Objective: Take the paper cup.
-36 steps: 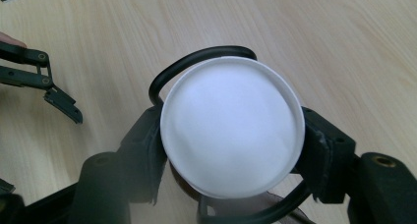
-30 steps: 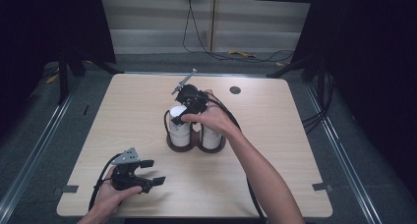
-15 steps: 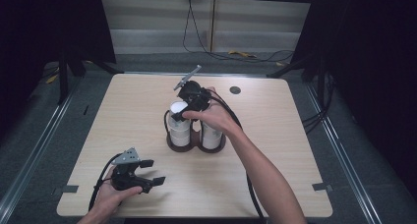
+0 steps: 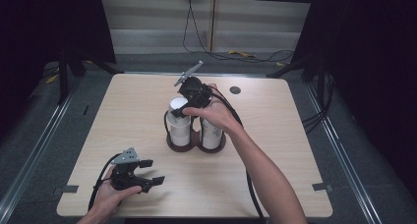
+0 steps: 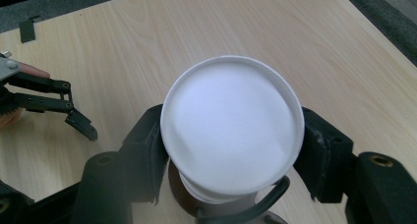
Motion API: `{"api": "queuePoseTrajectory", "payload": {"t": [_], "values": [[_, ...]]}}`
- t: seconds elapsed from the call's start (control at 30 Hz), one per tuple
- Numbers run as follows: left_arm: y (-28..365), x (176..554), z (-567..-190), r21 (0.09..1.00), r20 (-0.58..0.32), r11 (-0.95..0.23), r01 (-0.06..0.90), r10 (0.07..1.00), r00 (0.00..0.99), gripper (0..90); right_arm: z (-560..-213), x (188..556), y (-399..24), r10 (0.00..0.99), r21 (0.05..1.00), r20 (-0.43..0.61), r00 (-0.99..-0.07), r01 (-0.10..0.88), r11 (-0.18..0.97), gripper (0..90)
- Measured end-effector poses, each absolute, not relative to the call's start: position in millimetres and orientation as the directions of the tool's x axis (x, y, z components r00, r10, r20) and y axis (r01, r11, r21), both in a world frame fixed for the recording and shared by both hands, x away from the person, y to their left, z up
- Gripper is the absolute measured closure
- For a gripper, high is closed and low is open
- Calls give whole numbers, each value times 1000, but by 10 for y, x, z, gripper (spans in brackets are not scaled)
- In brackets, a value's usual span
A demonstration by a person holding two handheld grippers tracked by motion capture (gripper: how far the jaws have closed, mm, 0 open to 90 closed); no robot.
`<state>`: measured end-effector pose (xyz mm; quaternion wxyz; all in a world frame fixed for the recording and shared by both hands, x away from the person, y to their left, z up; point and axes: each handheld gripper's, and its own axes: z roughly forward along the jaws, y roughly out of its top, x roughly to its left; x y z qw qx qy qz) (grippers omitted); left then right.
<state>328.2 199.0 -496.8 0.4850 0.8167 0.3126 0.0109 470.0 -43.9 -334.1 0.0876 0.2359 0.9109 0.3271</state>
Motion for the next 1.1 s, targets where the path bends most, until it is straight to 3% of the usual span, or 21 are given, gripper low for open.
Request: {"api": "queuePoseTrajectory", "payload": {"t": [0.53,1.1], "values": [[1970,3288,-4988,807,-295,-326,493,500,814,191,-3218,4699,-517,499,680,19,-866,377,629,373],[1997,3296,-4983,817,-309,-293,496,504,807,161,-3097,4639,-603,500,733,34,-865,362,576,375]]}}
